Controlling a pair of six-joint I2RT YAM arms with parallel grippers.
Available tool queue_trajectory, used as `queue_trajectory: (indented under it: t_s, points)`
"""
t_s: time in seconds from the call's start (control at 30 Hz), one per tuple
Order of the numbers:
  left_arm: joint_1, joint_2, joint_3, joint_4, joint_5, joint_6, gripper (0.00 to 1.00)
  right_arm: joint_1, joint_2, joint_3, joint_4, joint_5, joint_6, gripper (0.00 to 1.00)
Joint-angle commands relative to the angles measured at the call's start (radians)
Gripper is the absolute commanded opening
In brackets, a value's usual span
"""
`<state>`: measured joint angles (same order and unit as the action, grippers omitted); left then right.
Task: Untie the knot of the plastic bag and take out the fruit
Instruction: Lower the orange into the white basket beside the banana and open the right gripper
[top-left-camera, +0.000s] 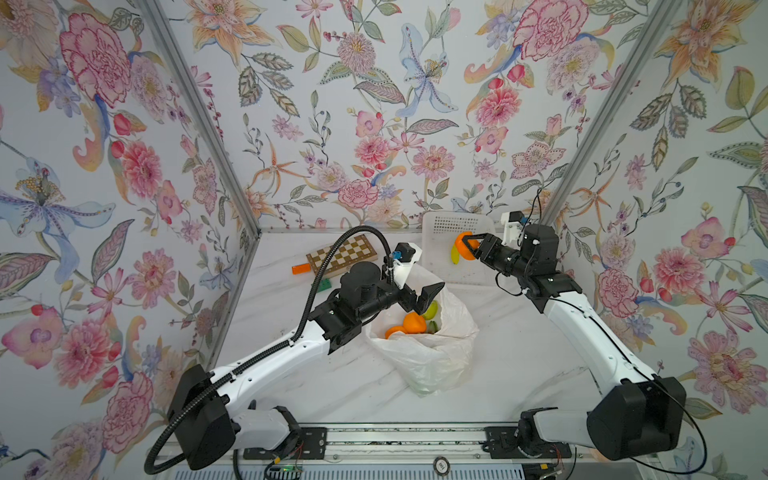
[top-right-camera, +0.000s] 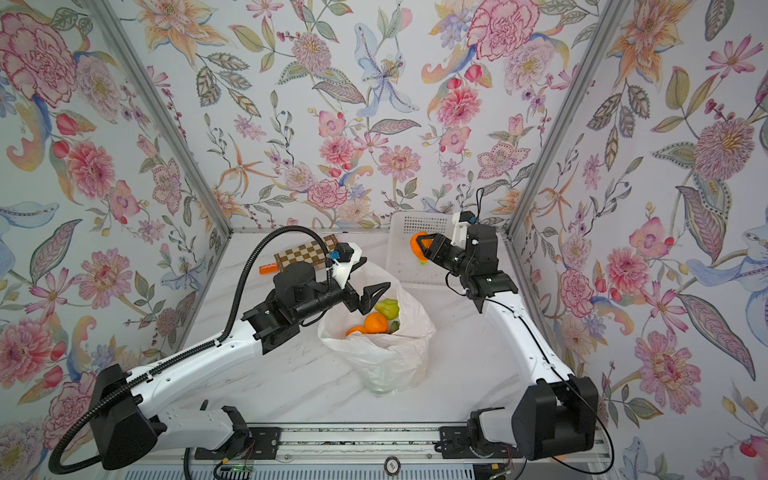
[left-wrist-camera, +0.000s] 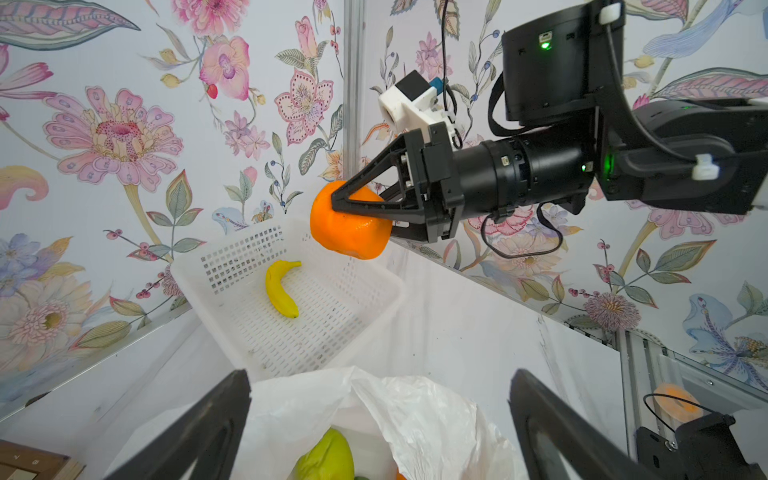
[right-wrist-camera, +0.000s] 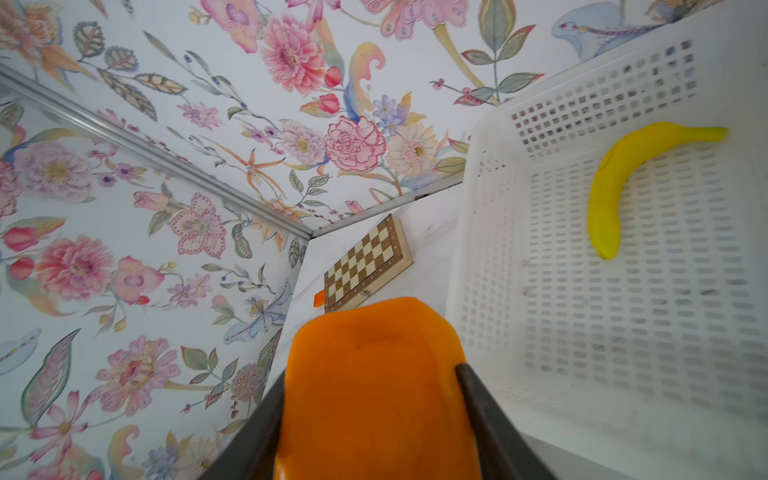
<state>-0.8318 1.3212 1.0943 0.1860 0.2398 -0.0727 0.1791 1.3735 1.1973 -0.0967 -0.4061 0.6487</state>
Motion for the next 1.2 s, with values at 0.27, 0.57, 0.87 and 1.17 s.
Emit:
queue_trajectory:
  t_s: [0.27,0.57,0.87,1.17]
  points:
    - [-0.006,-0.042,0.095,-0.277,-0.084,-0.115,0.99,-0.045,0.448,0.303,-0.205,0.345,-0.343,0.37]
    - [-0.01,-0.04,0.064,-0.273,-0.118,-0.189,0.99,-0.07,0.756,0.486,-0.205,0.418,-0.35,0.35]
    - [-0.016,-0.151,-0.073,-0.263,-0.11,-0.274,0.94,-0.075,0.919,0.588,-0.244,0.444,-0.342,0.42]
    - [-0.03,-0.181,-0.135,-0.247,-0.148,-0.297,0.93,-0.053,0.875,0.639,-0.307,0.422,-0.343,0.8]
